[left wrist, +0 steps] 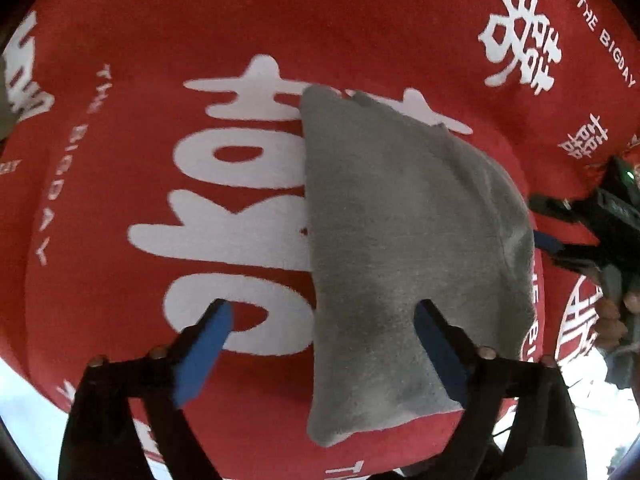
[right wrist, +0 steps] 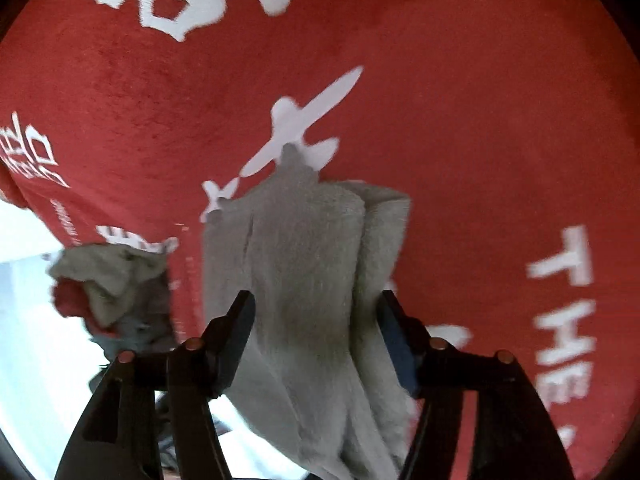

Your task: Fold small clothes

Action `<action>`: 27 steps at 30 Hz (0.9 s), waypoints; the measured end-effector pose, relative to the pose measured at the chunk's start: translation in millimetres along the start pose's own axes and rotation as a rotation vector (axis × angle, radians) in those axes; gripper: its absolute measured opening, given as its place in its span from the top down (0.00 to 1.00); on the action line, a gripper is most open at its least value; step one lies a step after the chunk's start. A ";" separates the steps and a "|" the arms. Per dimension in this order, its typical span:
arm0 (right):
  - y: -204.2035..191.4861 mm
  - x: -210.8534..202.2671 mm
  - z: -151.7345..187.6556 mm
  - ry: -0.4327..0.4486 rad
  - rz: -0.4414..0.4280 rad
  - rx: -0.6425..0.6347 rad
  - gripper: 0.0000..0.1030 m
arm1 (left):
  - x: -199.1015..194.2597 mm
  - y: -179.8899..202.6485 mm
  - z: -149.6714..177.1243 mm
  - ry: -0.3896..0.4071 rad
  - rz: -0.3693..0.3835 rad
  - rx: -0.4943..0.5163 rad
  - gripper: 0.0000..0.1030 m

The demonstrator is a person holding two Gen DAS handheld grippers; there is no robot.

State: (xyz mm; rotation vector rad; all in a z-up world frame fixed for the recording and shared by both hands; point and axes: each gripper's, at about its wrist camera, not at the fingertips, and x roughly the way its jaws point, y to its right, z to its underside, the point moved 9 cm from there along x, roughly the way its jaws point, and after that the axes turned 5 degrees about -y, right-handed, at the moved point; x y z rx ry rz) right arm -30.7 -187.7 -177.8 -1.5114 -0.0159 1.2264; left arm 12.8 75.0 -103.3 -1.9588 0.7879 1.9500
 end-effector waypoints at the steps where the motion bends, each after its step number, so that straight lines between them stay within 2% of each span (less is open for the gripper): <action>1: -0.3 -5.2 1.6 0.005 0.013 -0.008 0.34 | -3.9 -0.4 2.6 -0.001 0.010 -0.014 0.09; 3: -4.3 -18.2 13.3 0.009 0.033 -0.036 0.34 | -9.3 5.3 2.8 0.005 0.028 -0.033 0.06; 4: -9.3 -22.3 21.5 0.004 0.029 -0.043 0.34 | -11.6 6.5 5.4 0.001 0.023 -0.031 0.00; 9: -13.0 -5.7 58.9 -0.072 -0.012 -0.034 0.34 | -14.8 22.7 11.0 -0.014 0.002 -0.018 0.00; 10: -11.4 1.9 64.3 -0.090 -0.007 -0.036 0.37 | -14.8 27.1 9.1 -0.009 -0.011 -0.014 0.00; 11: -10.7 9.8 67.8 -0.106 0.009 -0.035 0.41 | -18.9 29.6 8.1 0.005 -0.022 -0.008 0.00; 12: -11.5 15.7 69.7 -0.115 0.025 -0.044 0.60 | -23.4 31.7 7.3 0.024 -0.018 -0.002 0.00; 13: -13.2 18.7 70.1 -0.118 0.036 -0.058 0.82 | -27.7 34.1 6.6 0.038 0.001 0.000 0.00; 15: -16.9 20.2 68.5 -0.101 0.097 -0.116 0.82 | -30.8 36.3 6.1 0.043 0.039 -0.014 0.00; 17: -15.9 18.8 68.6 -0.075 0.198 -0.217 0.83 | -27.1 36.4 7.0 0.024 0.069 -0.029 0.00; 19: -1.4 27.4 69.6 -0.077 0.347 -0.330 0.83 | -18.6 31.0 10.6 -0.021 0.013 -0.036 0.00; 23: -2.0 22.5 69.3 -0.057 0.349 -0.307 0.77 | -14.9 25.9 19.0 -0.044 -0.063 -0.018 0.00; 25: 2.6 12.6 71.0 -0.039 0.398 -0.283 0.69 | -13.7 20.8 24.7 -0.059 -0.122 -0.009 0.00; 27: 4.3 -1.3 75.8 -0.022 0.428 -0.260 0.69 | -11.6 17.9 29.0 -0.072 -0.147 -0.007 0.00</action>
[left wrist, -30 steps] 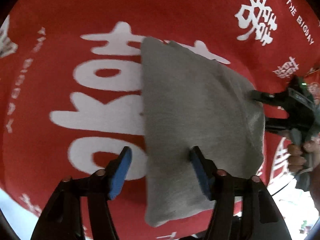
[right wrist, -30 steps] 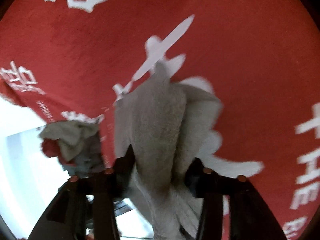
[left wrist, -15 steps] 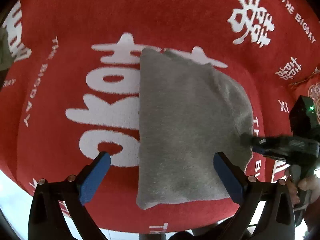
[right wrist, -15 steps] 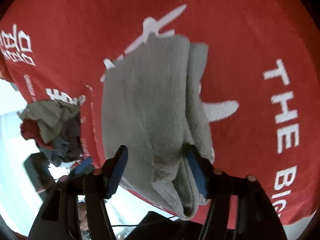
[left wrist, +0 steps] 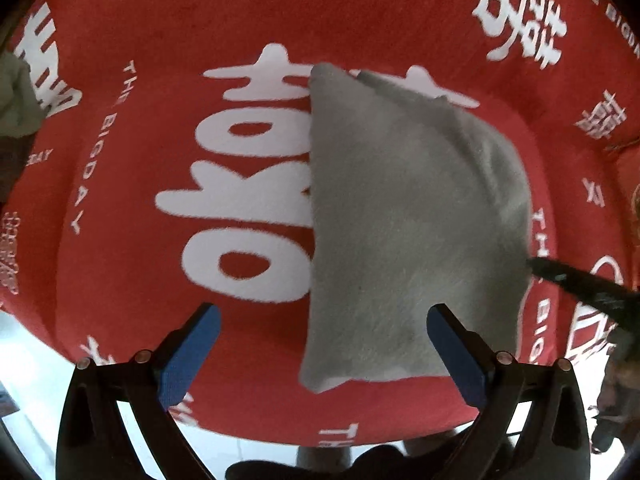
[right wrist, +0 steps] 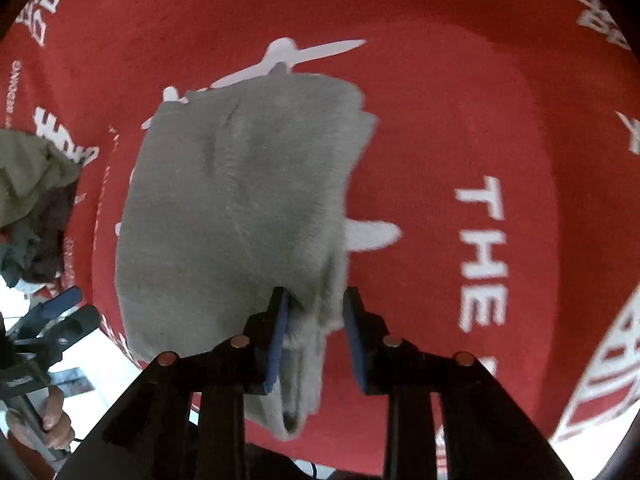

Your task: Fold small clothes

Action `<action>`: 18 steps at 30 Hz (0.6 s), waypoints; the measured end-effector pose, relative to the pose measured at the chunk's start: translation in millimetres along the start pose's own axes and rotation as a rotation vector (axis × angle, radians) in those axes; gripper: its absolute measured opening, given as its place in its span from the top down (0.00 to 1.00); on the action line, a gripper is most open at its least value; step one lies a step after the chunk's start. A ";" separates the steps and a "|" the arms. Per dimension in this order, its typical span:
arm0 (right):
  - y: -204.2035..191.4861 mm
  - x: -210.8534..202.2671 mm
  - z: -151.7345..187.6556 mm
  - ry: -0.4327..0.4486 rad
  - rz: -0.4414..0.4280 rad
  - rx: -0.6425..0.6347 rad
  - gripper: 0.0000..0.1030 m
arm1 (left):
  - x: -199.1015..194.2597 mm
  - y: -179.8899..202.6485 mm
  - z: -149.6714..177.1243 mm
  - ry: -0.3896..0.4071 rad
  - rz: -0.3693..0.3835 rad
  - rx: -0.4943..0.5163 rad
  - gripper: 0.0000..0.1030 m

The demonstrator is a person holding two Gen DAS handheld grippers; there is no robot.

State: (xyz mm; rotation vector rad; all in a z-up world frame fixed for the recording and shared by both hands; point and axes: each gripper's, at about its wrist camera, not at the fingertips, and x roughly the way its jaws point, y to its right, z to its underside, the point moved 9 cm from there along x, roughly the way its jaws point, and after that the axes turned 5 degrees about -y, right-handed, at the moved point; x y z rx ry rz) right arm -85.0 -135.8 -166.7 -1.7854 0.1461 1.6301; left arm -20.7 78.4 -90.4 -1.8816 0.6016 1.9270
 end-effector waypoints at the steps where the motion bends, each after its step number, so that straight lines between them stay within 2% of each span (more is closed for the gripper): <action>1: -1.1 -7.0 1.4 0.012 0.000 -0.001 0.69 | 1.9 -2.2 2.3 -0.005 -0.025 0.001 0.00; 4: -19.3 -24.3 2.3 0.053 -0.039 -0.040 0.69 | 7.8 -5.0 6.6 -0.016 -0.091 0.012 0.00; 7: -46.2 -16.5 7.2 0.034 -0.059 -0.124 0.69 | 12.5 -4.6 9.7 -0.032 -0.108 0.018 0.00; 9: -59.5 6.8 12.5 -0.001 -0.015 -0.180 0.70 | 11.3 -5.2 10.9 -0.031 -0.118 0.016 0.00; 11: -52.8 25.8 18.1 -0.012 0.052 -0.224 0.76 | 10.0 -6.2 13.3 -0.038 -0.132 0.020 0.00; 13: -47.7 23.1 18.3 0.012 0.038 -0.204 0.78 | 8.7 -6.3 15.5 -0.044 -0.129 0.022 0.00; 14: -42.1 19.5 18.1 0.012 0.056 -0.179 0.74 | 7.9 -6.6 16.2 -0.045 -0.130 0.023 0.00; 15: -35.5 17.7 18.4 0.006 0.086 -0.162 0.64 | 6.9 -6.6 16.9 -0.048 -0.133 0.026 0.00; 18: -20.9 10.8 22.5 -0.025 0.034 -0.060 0.61 | 0.6 -5.4 18.7 -0.049 -0.140 0.034 0.00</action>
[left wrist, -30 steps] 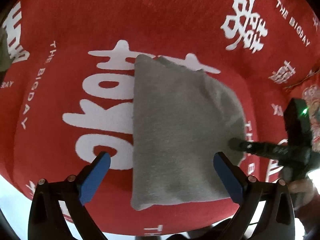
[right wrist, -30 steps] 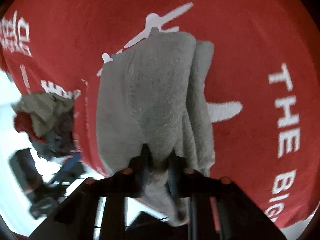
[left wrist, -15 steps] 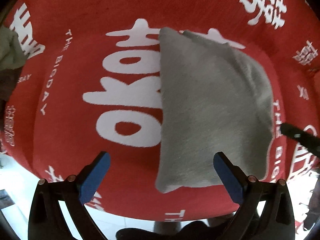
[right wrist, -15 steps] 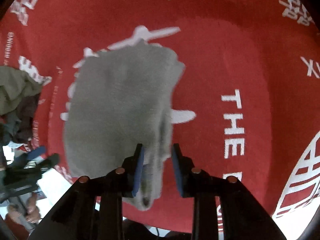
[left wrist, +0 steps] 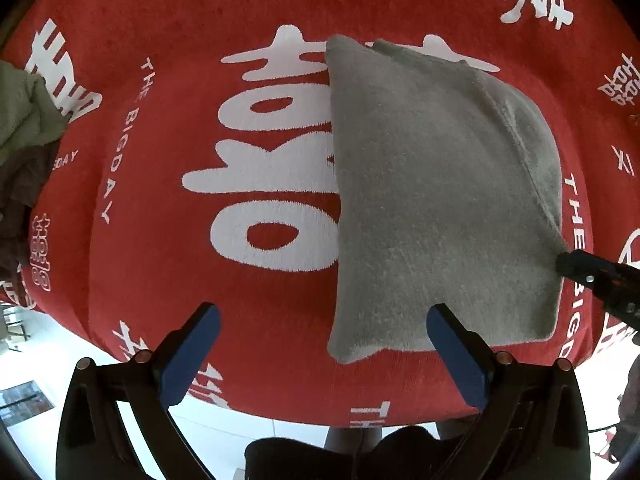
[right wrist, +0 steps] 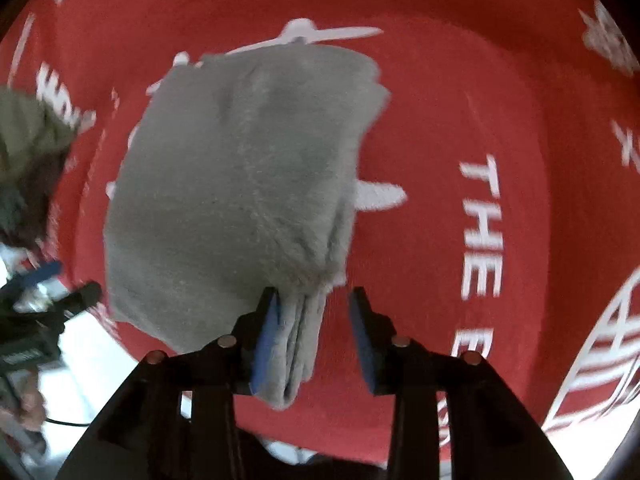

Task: Fold small clothes
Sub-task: 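Pull both open grippers back from the folded sweatshirt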

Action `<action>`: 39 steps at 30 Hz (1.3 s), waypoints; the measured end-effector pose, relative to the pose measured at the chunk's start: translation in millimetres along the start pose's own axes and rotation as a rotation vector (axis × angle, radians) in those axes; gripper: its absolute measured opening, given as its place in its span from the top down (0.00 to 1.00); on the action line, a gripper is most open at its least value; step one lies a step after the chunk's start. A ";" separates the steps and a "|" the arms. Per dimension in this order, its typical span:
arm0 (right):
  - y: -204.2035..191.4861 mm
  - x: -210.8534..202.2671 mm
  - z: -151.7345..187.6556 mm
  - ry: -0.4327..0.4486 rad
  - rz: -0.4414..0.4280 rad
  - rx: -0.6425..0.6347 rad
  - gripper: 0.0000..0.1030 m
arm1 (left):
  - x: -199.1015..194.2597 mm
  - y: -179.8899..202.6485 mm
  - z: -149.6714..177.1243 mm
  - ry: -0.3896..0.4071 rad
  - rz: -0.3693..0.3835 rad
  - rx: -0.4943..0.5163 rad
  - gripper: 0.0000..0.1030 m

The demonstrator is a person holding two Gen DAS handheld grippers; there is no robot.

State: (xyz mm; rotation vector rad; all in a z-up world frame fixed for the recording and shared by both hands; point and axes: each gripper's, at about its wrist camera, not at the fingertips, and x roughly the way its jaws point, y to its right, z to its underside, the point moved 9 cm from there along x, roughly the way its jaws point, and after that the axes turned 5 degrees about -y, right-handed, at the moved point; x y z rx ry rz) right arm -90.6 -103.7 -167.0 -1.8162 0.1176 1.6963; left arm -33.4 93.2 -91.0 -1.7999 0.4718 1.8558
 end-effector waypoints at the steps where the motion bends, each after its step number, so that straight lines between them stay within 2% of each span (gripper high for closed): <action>1: 0.6 -6.8 1.6 0.005 -0.020 0.022 0.60 | -3.7 0.1 0.6 0.003 -0.001 0.002 0.00; 6: -5.9 -25.4 10.6 0.000 0.003 0.035 0.59 | -14.2 -0.9 3.3 -0.007 -0.003 0.003 0.00; 13: -15.5 -55.0 20.8 -0.006 -0.007 0.075 0.46 | -37.7 0.7 9.4 -0.016 0.005 0.017 0.00; 20: -35.8 -93.9 26.3 0.022 0.016 0.075 0.40 | -75.0 3.7 17.0 -0.005 0.024 0.042 0.00; 22: -42.8 -106.4 27.3 0.032 0.035 0.068 0.25 | -91.2 2.9 17.9 0.013 0.025 0.054 0.00; 23: -46.0 -110.8 26.3 0.038 0.041 0.064 0.24 | -96.6 2.1 17.9 0.020 0.026 0.057 0.00; 26: -59.5 -128.3 24.5 0.058 0.051 0.044 0.24 | -116.1 -2.5 16.6 0.048 0.027 0.065 0.00; 28: -68.5 -139.2 22.7 0.079 0.057 0.029 0.19 | -126.0 -5.3 15.5 0.061 0.030 0.068 0.00; 32: -82.9 -159.3 18.5 0.144 0.074 0.003 0.16 | -138.8 -7.0 15.3 0.078 0.040 0.087 0.00; 36: -88.2 -162.0 20.2 0.126 0.039 0.045 0.16 | -145.1 -9.2 18.1 0.069 0.035 0.101 0.00; 39: -86.3 -161.6 25.6 0.091 0.081 0.085 0.16 | -152.0 -10.2 16.5 0.074 0.044 0.099 0.00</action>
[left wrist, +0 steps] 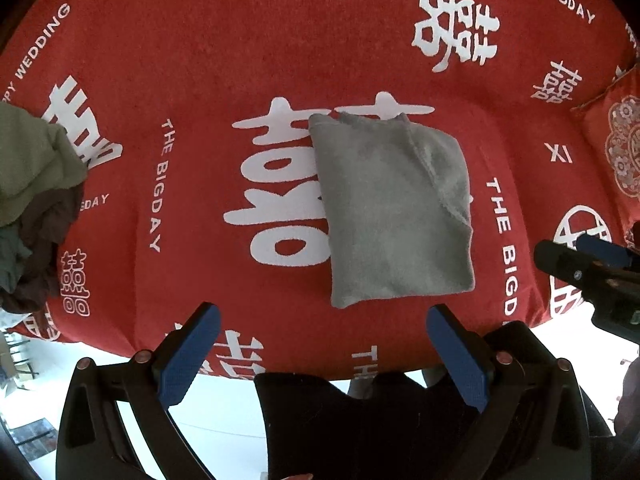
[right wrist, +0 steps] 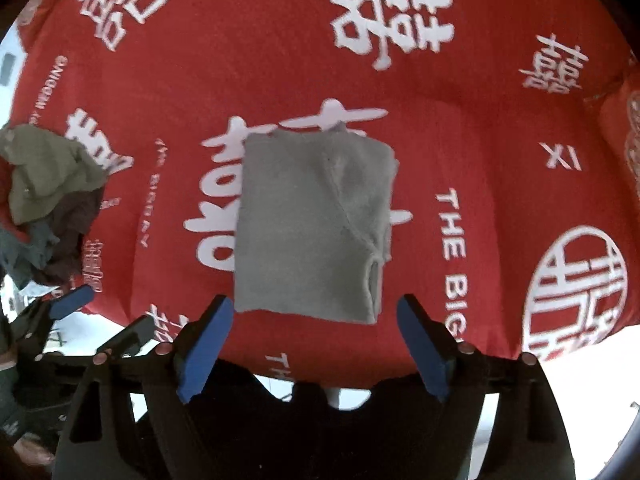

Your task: Fold small clothes

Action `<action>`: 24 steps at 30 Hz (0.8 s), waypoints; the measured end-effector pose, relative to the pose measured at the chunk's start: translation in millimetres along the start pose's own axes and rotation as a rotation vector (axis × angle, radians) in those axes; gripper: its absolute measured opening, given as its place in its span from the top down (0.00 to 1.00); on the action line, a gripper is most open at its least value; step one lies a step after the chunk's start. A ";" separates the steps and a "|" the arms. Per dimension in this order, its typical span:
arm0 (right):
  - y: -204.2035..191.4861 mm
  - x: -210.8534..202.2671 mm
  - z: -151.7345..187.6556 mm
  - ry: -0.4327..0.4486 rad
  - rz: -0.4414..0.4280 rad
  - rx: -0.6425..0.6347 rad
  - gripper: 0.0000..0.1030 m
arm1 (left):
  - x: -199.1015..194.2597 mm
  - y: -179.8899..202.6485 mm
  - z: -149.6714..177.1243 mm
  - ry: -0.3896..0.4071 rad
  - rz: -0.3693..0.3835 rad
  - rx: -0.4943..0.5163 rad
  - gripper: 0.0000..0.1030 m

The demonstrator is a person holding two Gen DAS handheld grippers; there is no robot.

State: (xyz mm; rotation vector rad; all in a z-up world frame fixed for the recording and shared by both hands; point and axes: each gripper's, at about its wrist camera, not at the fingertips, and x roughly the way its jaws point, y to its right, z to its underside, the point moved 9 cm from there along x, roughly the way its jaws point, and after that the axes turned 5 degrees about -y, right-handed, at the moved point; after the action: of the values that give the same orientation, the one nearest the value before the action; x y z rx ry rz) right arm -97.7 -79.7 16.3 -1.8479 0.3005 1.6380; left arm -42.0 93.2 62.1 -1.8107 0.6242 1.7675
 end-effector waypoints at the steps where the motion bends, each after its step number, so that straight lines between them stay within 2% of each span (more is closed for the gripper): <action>1: 2.5 0.4 0.5 -0.004 0.017 0.005 0.16 | -1.6 -0.2 -1.5 0.005 0.003 -0.001 0.00; 12: 5.7 -15.8 -1.8 -0.003 0.043 0.038 0.16 | -3.6 4.8 -13.4 0.025 0.008 -0.010 0.00; 19: 3.3 -17.0 -5.2 0.033 0.039 0.028 0.16 | -2.9 -3.8 -4.6 0.021 -0.011 -0.070 0.00; 24: 6.3 -10.7 -2.0 0.011 0.040 0.046 0.16 | 0.8 -4.8 -0.2 0.016 -0.005 -0.099 0.00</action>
State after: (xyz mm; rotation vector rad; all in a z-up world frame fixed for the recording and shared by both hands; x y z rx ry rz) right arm -101.7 -88.2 24.6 -1.8276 0.3793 1.6346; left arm -38.7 96.7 61.6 -1.8919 0.5464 1.8108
